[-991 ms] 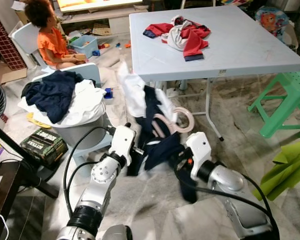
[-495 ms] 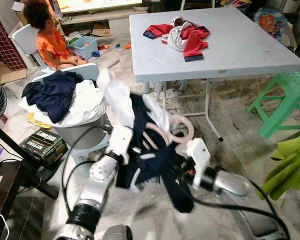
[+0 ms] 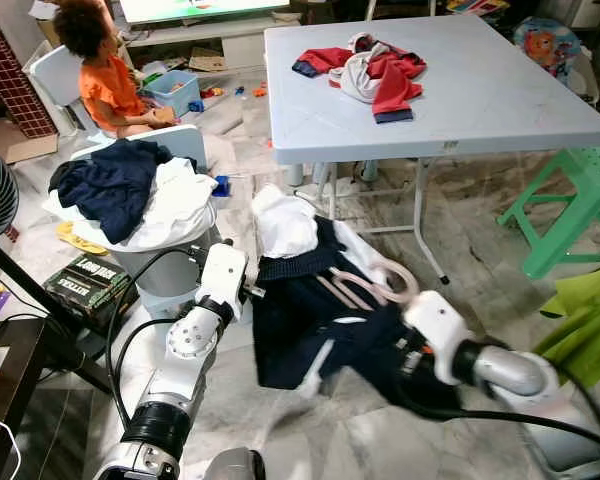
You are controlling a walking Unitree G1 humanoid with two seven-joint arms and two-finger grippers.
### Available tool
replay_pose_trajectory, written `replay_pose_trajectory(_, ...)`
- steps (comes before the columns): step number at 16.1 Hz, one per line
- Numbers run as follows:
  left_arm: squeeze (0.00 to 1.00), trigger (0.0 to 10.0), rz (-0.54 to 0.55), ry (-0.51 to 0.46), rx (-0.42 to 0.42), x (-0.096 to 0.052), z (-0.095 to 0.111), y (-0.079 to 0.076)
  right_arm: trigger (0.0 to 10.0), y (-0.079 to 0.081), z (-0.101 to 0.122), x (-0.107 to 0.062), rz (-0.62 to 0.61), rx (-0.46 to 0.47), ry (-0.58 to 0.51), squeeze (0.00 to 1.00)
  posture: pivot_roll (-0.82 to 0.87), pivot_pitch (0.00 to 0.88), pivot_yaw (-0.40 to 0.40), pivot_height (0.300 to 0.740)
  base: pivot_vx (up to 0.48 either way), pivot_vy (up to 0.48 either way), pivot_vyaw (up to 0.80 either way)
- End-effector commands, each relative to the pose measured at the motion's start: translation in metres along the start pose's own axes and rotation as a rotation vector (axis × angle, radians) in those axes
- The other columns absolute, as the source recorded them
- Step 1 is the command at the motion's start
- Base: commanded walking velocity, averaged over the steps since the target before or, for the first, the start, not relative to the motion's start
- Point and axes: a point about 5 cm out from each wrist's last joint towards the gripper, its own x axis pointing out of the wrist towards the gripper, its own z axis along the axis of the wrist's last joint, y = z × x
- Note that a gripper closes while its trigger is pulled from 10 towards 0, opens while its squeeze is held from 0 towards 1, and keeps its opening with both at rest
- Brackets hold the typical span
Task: Hang hanger
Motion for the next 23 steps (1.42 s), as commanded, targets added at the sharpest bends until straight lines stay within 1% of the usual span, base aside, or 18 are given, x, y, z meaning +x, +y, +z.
replay_pose_trajectory(1, 0.0, 10.0, 0.059, -0.032, 0.025, 0.004, 0.009, 0.014, 10.0, -0.006, -0.014, -0.006, -0.023, -0.034, 0.082, 0.0, -0.1, 0.0, 0.039, 0.74, 0.0, 0.0, 0.0)
replay_pose_trajectory(3, 0.0, 10.0, 0.068, -0.036, 0.027, 0.005, 0.01, 0.015, 10.0, -0.013, -0.031, -0.014, -0.034, -0.144, 0.199, 0.0, -0.1, 0.0, 0.039, 0.74, 0.0, 0.0, 0.0)
replay_pose_trajectory(4, 0.0, 10.0, 0.073, -0.036, 0.028, 0.005, 0.01, 0.016, 10.0, -0.014, -0.037, -0.017, -0.024, -0.189, 0.24, 0.0, -0.1, 0.0, 0.039, 0.74, 0.0, 0.0, 0.0)
replay_pose_trajectory(6, 0.0, 10.0, 0.088, -0.028, 0.027, 0.004, 0.009, 0.019, 10.0, -0.009, -0.049, -0.027, 0.055, -0.312, 0.315, 0.0, -0.1, 0.0, 0.039, 0.74, 0.0, 0.0, 0.0)
replay_pose_trajectory(7, 0.0, 10.0, 0.091, -0.021, 0.027, 0.004, 0.007, 0.019, 10.0, -0.008, -0.053, -0.033, 0.087, -0.282, 0.312, 0.0, -0.1, 0.0, 0.042, 0.74, 0.0, 0.0, 0.0)
replay_pose_trajectory(9, 0.0, 10.0, 0.093, -0.019, 0.027, 0.004, 0.007, 0.02, 10.0, -0.009, -0.055, -0.04, 0.102, -0.27, 0.32, 0.0, -0.1, 0.0, 0.042, 0.74, 0.0, 0.0, 0.0)
replay_pose_trajectory(10, 0.0, 10.0, 0.109, -0.004, 0.022, 0.003, 0.004, 0.024, 10.0, -0.015, -0.061, -0.065, 0.144, -0.22, 0.341, 0.0, -0.11, 0.0, 0.041, 0.74, 0.0, 0.0, 0.0)
replay_pose_trajectory(12, 0.0, 10.0, 0.12, 0.007, 0.012, 0.002, 0.002, 0.026, 10.0, -0.02, -0.066, -0.084, 0.157, -0.185, 0.354, 0.0, -0.12, 0.0, 0.044, 0.74, 0.0, 0.0, 0.0)
replay_pose_trajectory(13, 0.0, 10.0, 0.133, 0.019, -0.001, 0.002, 0.0, 0.029, 10.0, -0.025, -0.067, -0.104, 0.172, -0.135, 0.358, 0.0, -0.12, 0.0, 0.047, 0.74, 0.0, 0.0, 0.0)
replay_pose_trajectory(14, 0.0, 10.0, 0.136, 0.023, -0.004, 0.003, 0.0, 0.029, 10.0, -0.026, -0.069, -0.112, 0.178, -0.133, 0.373, 0.0, -0.13, 0.0, 0.051, 0.74, 0.0, 0.0, 0.0)
replay_pose_trajectory(15, 0.0, 10.0, 0.135, 0.025, -0.009, 0.003, 0.0, 0.029, 10.0, -0.029, -0.074, -0.122, 0.183, -0.178, 0.409, 0.0, -0.13, 0.0, 0.052, 0.74, 0.0, 0.0, 0.0)
replay_pose_trajectory(16, 0.0, 10.0, 0.136, 0.032, -0.015, 0.004, 0.0, 0.03, 10.0, -0.027, -0.077, -0.139, 0.24, -0.162, 0.438, 0.0, -0.14, 0.0, 0.057, 0.74, 0.0, 0.0, 0.0)
replay_pose_trajectory(18, 0.0, 10.0, 0.141, 0.041, -0.021, 0.004, -0.002, 0.032, 10.0, -0.027, -0.077, -0.151, 0.28, -0.15, 0.456, 0.0, -0.14, 0.0, 0.06, 0.74, 0.0, 0.0, 0.0)
replay_pose_trajectory(19, 0.0, 10.0, 0.147, 0.048, -0.026, 0.003, -0.003, 0.034, 10.0, -0.024, -0.075, -0.158, 0.328, -0.128, 0.465, 0.0, -0.14, 0.0, 0.062, 0.74, 0.0, 0.0, 0.0)
replay_pose_trajectory(20, 0.0, 10.0, 0.149, 0.05, -0.028, 0.003, -0.003, 0.035, 10.0, -0.024, -0.073, -0.166, 0.38, -0.146, 0.501, 0.0, -0.14, 0.0, 0.062, 0.74, 0.0, 0.0, 0.0)
replay_pose_trajectory(21, 0.0, 10.0, 0.148, 0.051, -0.029, 0.003, -0.003, 0.035, 10.0, -0.025, -0.07, -0.166, 0.387, -0.145, 0.495, 0.0, -0.14, 0.0, 0.061, 0.74, 0.0, 0.0, 0.0)
replay_pose_trajectory(22, 0.0, 10.0, 0.14, 0.055, -0.034, 0.003, -0.004, 0.033, 10.0, -0.026, -0.05, -0.159, 0.379, -0.087, 0.37, 0.0, -0.14, 0.0, 0.062, 0.74, 0.0, 0.0, 0.0)
replay_pose_trajectory(23, 0.0, 10.0, 0.134, 0.057, -0.037, 0.004, -0.005, 0.031, 10.0, -0.027, -0.036, -0.154, 0.378, -0.049, 0.283, 0.0, -0.14, 0.0, 0.062, 0.74, 0.0, 0.0, 0.0)
